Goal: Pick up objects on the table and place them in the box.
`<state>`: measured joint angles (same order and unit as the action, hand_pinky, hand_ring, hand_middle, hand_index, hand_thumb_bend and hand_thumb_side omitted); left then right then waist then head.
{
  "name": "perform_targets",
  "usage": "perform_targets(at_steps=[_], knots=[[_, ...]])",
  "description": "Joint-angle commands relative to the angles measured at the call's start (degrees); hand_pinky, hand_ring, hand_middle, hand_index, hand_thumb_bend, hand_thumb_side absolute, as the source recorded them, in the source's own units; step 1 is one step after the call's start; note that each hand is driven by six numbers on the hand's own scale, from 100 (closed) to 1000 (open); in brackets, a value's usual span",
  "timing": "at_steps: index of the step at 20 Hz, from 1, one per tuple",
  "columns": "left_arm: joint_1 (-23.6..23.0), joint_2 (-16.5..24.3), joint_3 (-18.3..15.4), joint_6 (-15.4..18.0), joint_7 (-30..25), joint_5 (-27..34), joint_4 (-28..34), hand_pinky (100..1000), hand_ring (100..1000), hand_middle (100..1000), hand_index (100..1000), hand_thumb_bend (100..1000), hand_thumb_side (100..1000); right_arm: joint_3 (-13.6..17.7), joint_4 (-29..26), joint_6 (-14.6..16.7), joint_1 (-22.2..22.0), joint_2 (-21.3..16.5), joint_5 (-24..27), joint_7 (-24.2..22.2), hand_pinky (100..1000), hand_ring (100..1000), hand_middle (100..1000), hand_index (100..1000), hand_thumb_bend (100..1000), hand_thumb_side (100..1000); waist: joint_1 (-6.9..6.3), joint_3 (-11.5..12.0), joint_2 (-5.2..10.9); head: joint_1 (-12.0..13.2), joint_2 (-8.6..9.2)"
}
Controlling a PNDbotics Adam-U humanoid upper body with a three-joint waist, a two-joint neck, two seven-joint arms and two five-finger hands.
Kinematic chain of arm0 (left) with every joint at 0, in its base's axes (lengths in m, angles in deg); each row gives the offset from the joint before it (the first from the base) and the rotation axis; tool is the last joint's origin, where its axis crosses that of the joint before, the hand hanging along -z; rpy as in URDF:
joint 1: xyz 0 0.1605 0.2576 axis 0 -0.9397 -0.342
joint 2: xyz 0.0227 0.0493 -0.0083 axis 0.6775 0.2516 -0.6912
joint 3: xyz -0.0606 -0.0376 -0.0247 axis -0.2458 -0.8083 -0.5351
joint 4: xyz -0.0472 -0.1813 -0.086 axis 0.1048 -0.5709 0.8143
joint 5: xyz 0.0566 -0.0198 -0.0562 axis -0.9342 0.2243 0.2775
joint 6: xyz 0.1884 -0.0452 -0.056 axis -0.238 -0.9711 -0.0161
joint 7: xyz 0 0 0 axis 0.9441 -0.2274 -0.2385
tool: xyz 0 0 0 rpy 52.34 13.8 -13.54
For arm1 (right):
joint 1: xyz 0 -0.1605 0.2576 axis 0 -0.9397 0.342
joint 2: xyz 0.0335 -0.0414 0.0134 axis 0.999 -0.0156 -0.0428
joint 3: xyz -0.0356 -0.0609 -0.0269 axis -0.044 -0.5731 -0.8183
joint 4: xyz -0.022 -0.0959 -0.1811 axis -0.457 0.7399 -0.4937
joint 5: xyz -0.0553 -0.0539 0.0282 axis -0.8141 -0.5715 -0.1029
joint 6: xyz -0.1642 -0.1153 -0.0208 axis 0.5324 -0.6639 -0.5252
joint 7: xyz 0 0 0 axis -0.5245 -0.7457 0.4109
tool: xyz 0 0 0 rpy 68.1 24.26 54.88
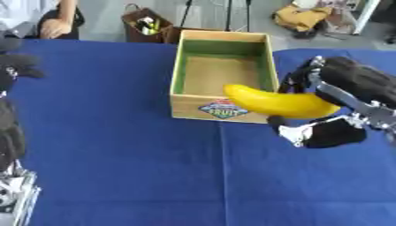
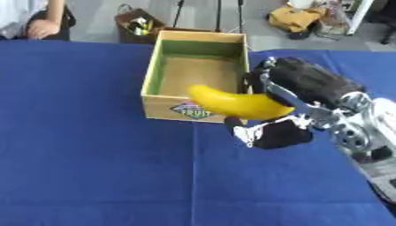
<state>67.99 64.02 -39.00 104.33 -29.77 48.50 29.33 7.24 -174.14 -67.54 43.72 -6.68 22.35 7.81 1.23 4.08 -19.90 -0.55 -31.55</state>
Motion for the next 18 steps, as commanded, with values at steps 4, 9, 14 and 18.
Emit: perform_targets(at_steps=[4,9,14,18], knots=[[0.8,0.2,0.5,0.0,-0.6,0.1,1.0,489,576,631,779,100,1000,2.6,4.0,-1.6,3.4,-1.2,1.1,2.4,632,620,363,484,100,515,0.21,1.0,0.32,-1.1,1.77],[1.1,0.0,0.7,-0.1,-0.9,0.3,1.0,488,575,630,779,100,1000,3.8,7.4,-2.4,5.7,-1.0,1.2,4.7,631,617,360,481,100,515,0.52,2.1,-0.57,-1.7,2.52],[1.5,-0.1,1.0,-0.1,-1.1,0.4,1.0,487,574,629,778,100,1000,5.0,11.3,-3.1,7.8,-1.3,0.9,7.3,630,616,359,479,100,516,1.02,3.2,-1.68,-2.2,3.52],[1.9,-0.3,1.2,0.0,-1.3,0.5,1.0,486,573,629,778,100,1000,5.7,14.0,-3.3,9.5,-1.3,0.9,8.8,630,614,357,477,100,516,1.36,4.1,-2.59,-2.6,4.03]])
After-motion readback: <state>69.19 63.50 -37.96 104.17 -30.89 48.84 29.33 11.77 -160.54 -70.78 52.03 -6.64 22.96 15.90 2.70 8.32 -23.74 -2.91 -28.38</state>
